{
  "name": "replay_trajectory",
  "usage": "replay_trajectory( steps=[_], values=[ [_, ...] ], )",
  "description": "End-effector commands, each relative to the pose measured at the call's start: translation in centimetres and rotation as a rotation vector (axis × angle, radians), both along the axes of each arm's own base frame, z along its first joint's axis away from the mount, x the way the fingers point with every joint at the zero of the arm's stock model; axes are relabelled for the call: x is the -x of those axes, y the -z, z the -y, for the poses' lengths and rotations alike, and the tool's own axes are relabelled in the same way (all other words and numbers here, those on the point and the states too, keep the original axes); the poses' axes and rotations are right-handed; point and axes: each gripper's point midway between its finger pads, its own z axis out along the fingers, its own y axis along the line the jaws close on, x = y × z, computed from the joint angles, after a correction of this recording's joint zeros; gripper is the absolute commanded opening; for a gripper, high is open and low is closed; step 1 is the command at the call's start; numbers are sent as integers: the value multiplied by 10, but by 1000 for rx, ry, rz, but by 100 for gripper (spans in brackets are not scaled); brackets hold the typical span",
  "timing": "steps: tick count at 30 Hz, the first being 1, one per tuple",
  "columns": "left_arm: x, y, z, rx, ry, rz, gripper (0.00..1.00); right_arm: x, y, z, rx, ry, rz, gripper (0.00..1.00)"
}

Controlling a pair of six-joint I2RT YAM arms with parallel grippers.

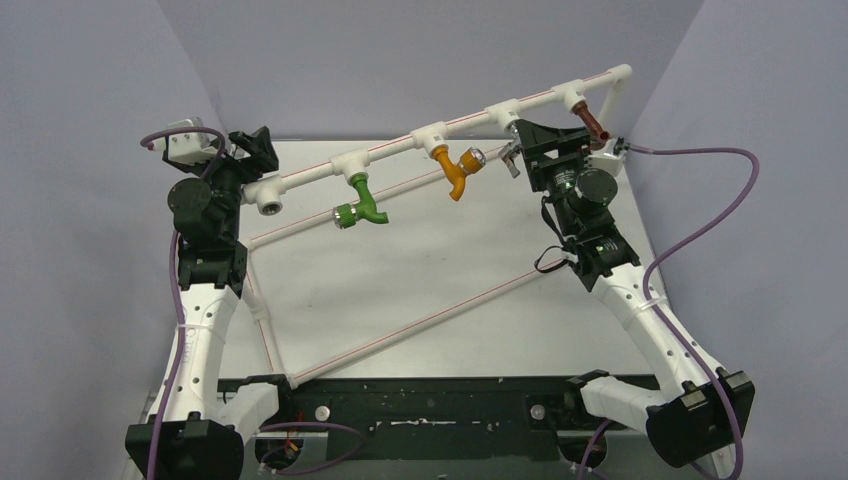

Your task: Install the water faucets

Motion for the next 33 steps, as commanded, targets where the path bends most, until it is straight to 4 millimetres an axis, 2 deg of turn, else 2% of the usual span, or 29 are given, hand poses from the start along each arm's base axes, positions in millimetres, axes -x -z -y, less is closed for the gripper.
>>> replay_trajectory(
  steps=[1,10,16,19,33],
  values=[
    [2,138,1,23,25,-440,90,31,-60,-15,139,-104,181,77],
    [2,137,0,26,24,-437,90,30,-50,-4,484,-66,218,78],
    [2,137,0,28,23,-436,90,21,-43,1,612,-47,216,72],
    [2,137,4,29,43,-436,90,12,-34,5,615,-42,187,69],
    [2,137,4,28,43,-436,90,-7,-15,-10,491,-119,153,51]
  ],
)
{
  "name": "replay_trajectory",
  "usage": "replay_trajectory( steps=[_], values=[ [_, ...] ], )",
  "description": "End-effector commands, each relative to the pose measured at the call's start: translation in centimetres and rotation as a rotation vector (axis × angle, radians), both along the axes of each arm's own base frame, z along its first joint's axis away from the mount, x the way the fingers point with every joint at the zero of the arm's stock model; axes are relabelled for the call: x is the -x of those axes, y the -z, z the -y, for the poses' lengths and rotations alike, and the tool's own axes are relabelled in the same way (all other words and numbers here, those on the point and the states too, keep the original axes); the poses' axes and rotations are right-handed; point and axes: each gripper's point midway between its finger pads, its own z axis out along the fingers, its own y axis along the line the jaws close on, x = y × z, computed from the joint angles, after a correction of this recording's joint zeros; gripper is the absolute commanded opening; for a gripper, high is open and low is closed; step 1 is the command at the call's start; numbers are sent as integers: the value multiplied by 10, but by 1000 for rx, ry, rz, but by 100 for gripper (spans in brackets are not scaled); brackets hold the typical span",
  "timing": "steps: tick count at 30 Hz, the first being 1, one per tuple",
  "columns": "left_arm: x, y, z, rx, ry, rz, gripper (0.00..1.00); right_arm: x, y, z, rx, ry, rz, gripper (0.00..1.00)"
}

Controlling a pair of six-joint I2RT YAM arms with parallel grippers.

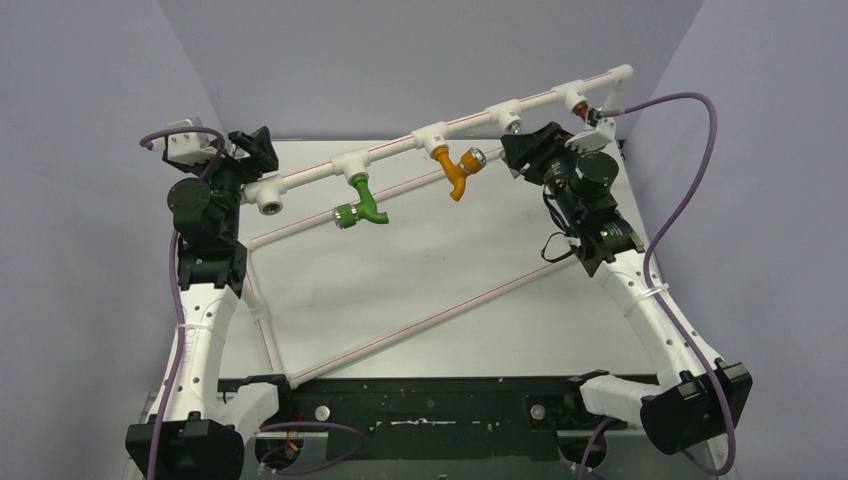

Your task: Install the water faucets

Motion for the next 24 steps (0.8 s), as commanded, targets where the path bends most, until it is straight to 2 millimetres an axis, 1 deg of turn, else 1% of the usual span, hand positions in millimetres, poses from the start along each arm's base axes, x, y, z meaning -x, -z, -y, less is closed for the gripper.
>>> replay_trajectory(
  steps=[1,2,5,11,14,17,20,24],
  values=[
    [2,136,3,23,40,-434,90,0,-36,-7,-91,-41,92,48],
    [2,136,4,23,41,-434,90,0,-33,-8,-102,-47,82,45],
    [2,137,3,23,39,-435,90,1,-26,-9,-146,-61,57,29],
    [2,137,4,25,42,-434,90,4,-26,-12,-261,-73,27,0],
    [2,136,3,25,40,-432,90,7,-31,-16,-351,-94,18,0],
    [2,135,3,25,39,-431,90,10,-35,-19,-494,-119,-3,0],
    [2,136,3,25,39,-432,90,15,-45,-21,-650,-153,-6,0],
    [2,136,3,24,39,-432,90,23,-63,-21,-832,-200,8,0]
  ],
)
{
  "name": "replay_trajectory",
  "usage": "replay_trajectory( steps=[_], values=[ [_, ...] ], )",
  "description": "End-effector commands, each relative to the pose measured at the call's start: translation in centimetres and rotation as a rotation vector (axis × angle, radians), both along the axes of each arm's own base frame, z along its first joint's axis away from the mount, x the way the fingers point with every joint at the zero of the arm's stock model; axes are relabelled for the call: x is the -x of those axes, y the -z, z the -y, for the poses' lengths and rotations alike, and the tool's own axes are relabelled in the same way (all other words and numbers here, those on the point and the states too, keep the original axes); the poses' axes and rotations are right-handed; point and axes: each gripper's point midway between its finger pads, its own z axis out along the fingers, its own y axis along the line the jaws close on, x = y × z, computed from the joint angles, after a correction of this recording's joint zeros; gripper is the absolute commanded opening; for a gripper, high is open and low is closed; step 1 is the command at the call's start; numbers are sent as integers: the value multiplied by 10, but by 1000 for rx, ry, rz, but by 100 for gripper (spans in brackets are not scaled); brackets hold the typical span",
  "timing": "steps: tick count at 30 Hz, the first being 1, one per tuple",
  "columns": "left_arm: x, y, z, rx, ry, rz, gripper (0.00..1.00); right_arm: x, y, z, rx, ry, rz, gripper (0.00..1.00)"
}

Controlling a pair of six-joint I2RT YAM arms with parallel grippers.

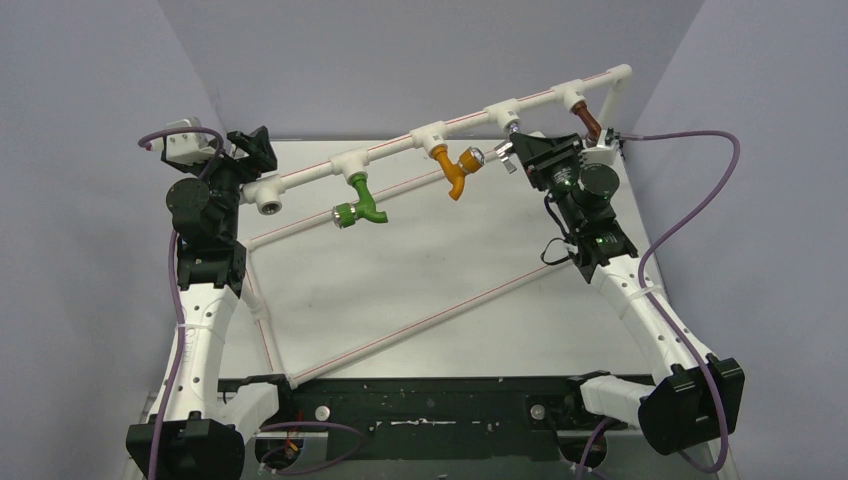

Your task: Install the water faucets

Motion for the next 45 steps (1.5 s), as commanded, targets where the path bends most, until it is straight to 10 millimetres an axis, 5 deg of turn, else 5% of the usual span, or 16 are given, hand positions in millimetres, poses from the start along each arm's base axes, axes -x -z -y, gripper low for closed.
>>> replay_trajectory(
  steps=[1,10,16,23,29,45],
  values=[
    [2,137,5,24,43,-435,90,28,-70,-16,-332,-140,135,0],
    [3,136,4,24,39,-434,90,40,-97,-14,-541,-165,53,0],
    [3,137,4,24,39,-436,90,41,-84,-8,-562,-120,-8,0],
    [3,135,3,24,39,-434,90,42,-67,-9,-521,-105,-42,40],
    [2,137,3,25,39,-437,90,45,-50,-11,-482,-95,-85,61],
    [2,136,3,28,40,-436,90,72,-28,10,-188,3,-101,72]
  ],
)
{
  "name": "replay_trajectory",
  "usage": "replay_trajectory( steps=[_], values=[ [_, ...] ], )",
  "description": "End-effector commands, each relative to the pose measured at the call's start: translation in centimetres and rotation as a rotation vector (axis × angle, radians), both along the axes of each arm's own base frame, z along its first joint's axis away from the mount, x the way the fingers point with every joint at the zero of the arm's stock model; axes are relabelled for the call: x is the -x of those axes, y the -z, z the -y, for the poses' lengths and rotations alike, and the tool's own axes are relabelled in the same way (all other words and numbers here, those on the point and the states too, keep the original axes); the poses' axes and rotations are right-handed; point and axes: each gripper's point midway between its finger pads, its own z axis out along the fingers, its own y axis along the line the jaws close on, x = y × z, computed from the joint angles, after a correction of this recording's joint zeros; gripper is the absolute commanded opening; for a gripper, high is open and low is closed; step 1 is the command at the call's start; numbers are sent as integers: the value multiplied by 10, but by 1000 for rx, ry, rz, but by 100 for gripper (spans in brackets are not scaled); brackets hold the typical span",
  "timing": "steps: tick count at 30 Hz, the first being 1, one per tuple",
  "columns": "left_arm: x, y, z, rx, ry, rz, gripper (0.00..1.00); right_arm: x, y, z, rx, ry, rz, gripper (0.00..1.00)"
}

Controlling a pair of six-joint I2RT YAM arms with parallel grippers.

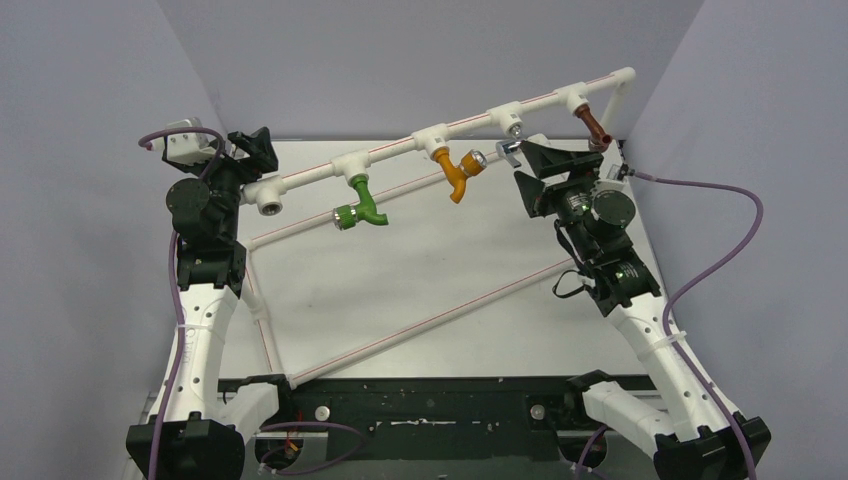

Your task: Install the water faucets

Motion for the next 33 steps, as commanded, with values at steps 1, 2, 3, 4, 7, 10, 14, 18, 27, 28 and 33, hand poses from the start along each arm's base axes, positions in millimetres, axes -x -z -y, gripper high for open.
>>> replay_trajectory(
  steps=[1,2,3,4,7,10,14,18,27,28,33],
  values=[
    [2,137,1,24,27,-436,90,16,-7,11,158,30,49,72],
    [2,137,1,24,27,-437,90,18,-8,14,206,39,72,72],
    [2,137,1,24,27,-436,90,20,-10,16,241,47,86,72],
    [2,138,1,24,27,-438,90,22,-11,18,279,54,102,72],
    [2,137,1,24,27,-436,90,26,-16,24,422,68,146,72],
    [2,137,1,24,29,-436,90,29,-21,33,585,99,194,72],
    [2,138,1,24,28,-437,90,38,-35,44,816,138,324,69],
    [1,137,1,27,30,-437,90,45,-47,41,1074,122,505,68],
    [1,137,1,35,35,-433,90,38,-38,51,1623,170,741,72],
    [1,137,1,36,35,-432,90,37,-36,51,1682,171,771,72],
    [1,136,2,36,41,-430,90,23,-22,54,1939,169,835,75]
  ],
)
